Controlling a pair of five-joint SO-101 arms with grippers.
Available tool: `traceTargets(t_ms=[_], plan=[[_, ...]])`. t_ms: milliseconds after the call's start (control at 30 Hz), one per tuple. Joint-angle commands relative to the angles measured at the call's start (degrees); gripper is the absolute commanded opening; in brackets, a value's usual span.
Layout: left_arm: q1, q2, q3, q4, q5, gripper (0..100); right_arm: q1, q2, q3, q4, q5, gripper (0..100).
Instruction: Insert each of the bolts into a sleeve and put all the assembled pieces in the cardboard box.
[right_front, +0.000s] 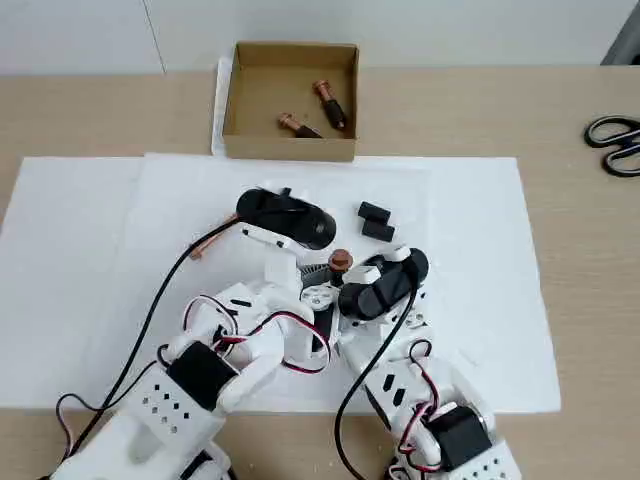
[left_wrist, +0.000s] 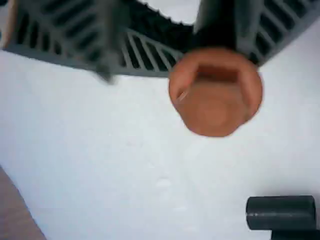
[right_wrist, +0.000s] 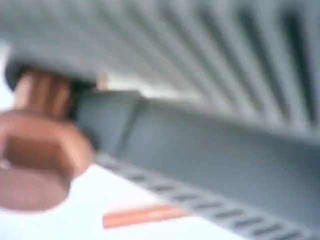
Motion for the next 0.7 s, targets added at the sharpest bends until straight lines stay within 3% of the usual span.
traceTargets(t_ms=[0, 433, 533, 667], plan=[[0.8, -0.9, -4.2, 3.3, -0.1, 22, -0.1, -0.9, -0.9, -1.5, -0.5, 0.4], [-1.8, -0.9, -10.9, 11.2, -0.9, 22, 0.0, -0.9, -0.9, -1.5, -0.5, 0.4], [-4.8, -1.0, -11.1, 12.7, -6.2, 22, 0.0, -0.8, -0.9, -1.5, -0.5, 0.4], [-14.0, -4.4, -13.1, 17.4, -15.1, 22, 0.0, -0.7, -0.9, -1.5, -0.4, 0.4]])
